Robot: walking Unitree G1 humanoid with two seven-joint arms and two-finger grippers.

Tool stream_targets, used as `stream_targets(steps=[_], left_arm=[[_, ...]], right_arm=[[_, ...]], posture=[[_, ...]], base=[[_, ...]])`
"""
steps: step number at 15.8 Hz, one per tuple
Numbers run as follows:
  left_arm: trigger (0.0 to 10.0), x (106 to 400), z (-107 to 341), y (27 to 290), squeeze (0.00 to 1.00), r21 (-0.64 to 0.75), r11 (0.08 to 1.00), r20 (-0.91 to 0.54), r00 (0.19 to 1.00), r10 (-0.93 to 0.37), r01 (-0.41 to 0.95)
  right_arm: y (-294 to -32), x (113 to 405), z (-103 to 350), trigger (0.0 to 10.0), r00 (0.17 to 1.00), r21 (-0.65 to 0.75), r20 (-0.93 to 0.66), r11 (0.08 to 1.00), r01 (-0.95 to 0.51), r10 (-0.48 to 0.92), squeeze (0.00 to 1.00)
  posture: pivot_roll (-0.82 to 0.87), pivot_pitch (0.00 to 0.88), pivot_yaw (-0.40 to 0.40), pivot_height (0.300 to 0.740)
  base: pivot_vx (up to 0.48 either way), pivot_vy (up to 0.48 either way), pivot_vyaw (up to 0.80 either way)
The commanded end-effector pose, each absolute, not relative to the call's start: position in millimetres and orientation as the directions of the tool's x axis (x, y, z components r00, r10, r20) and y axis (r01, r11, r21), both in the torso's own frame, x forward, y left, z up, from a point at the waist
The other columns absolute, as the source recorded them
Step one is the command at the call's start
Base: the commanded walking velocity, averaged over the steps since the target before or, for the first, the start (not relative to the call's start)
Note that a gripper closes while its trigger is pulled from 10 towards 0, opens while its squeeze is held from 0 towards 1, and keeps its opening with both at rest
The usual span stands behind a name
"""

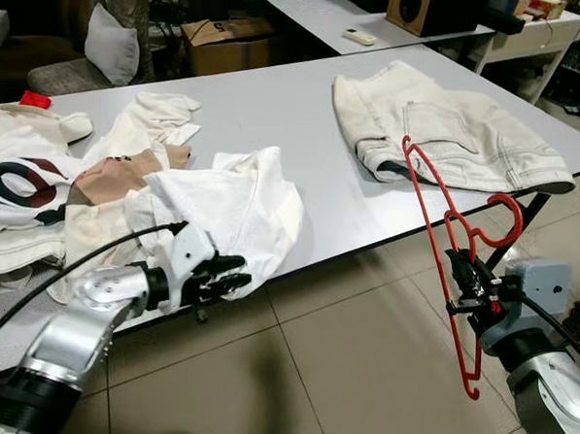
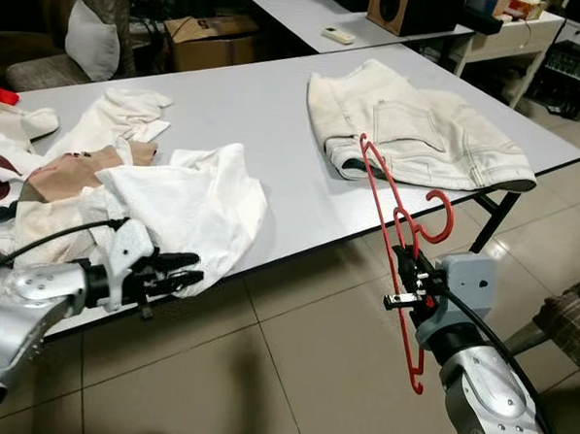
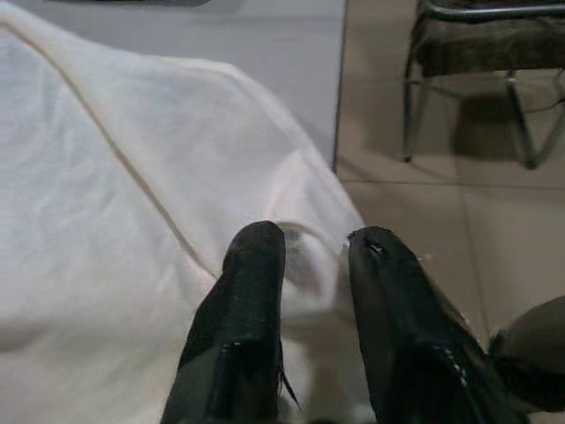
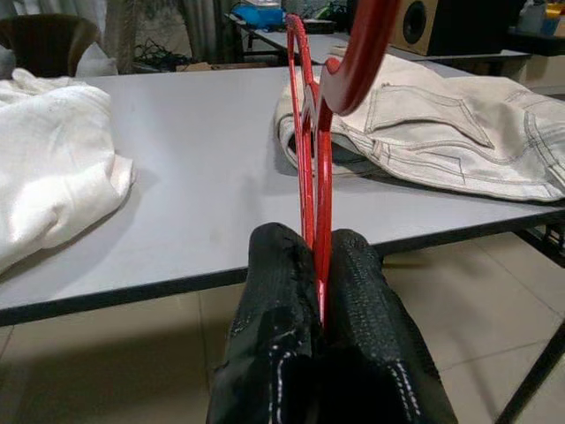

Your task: Hang hanger

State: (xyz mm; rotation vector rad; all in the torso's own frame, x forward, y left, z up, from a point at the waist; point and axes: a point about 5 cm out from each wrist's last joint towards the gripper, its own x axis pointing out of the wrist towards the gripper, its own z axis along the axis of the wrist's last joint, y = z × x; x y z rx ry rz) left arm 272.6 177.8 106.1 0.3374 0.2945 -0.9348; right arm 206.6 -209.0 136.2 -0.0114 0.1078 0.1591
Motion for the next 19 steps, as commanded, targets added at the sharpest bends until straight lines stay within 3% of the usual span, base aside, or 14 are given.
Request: stream_targets(steps=[1, 2, 3, 5, 9, 14, 18, 19], left_arm=[[10.0, 273.6, 102.8, 175.5, 0.47, 0.198, 0.551, -0.4, 0.58, -0.71, 0.811], [4.5, 272.0, 101.5, 174.4, 0.23, 0.201, 0.556, -0.396, 0.586, -0.707, 0.807], [0.0, 271.9, 101.7, 174.9, 0.05, 0.189, 0.565, -0.387, 0.59, -0.709, 0.803], [0.0, 265.1, 97.7, 176.0, 0.0, 0.175, 0.537, -0.417, 0.556, -0.719, 0.825], [0.0, 262.7, 97.8, 184.5, 0.0, 0.236, 0.562, -0.43, 0.604, -0.672, 0.793], [0.0, 271.0, 112.8, 166.8, 0.0, 0.135, 0.606, -0.301, 0.615, -0.729, 0.784], [0.0, 305.9, 166.8, 157.9, 0.0, 0.12, 0.507, -0.223, 0.52, -0.824, 0.854], [0.0, 331.3, 219.0, 148.4, 0.0, 0.119, 0.476, -0.082, 0.486, -0.87, 0.871]], right_arm=[[-214.0, 202.5, 140.1, 10.0, 0.982, -0.015, -0.117, 0.988, -0.154, 0.152, 0.0], [-214.2, 197.5, 145.0, 10.0, 0.981, -0.014, -0.114, 0.987, -0.162, 0.16, 0.0], [-213.1, 196.4, 148.3, 10.0, 0.98, -0.003, -0.106, 0.986, -0.167, 0.166, 0.0], [-209.0, 195.5, 141.0, 10.0, 0.972, -0.001, -0.134, 0.981, -0.193, 0.191, 0.0], [-208.1, 209.3, 140.4, 10.0, 0.98, 0.016, -0.104, 0.986, -0.168, 0.168, 0.0], [-228.1, 198.2, 140.4, 10.0, 0.99, -0.001, -0.116, 0.997, -0.083, 0.082, 0.0], [-223.7, 202.3, 141.0, 10.0, 0.992, 0.012, -0.101, 0.998, -0.068, 0.069, 0.0], [-225.9, 202.6, 142.3, 10.0, 0.995, 0.021, -0.087, 0.999, -0.045, 0.047, 0.0]], posture=[[-0.21, 0.0, 0.002, 0.74], [-0.21, 0.0, -0.005, 0.74], [-0.21, 0.0, -0.012, 0.74], [-0.19, 0.0, -0.021, 0.74], [-0.16, 0.0, -0.009, 0.74], [-0.18, 0.0, 0.017, 0.74], [-0.19, 0.0, 0.044, 0.74], [-0.19, 0.0, 0.059, 0.74]], base=[[0.0, 0.0, 0.0], [0.0, 0.0, 0.0], [0.0, 0.0, 0.0], [0.0, 0.0, 0.0], [0.0, 0.0, 0.0], [0.0, 0.0, 0.0], [0.0, 0.0, 0.0], [0.0, 0.0, 0.0]])
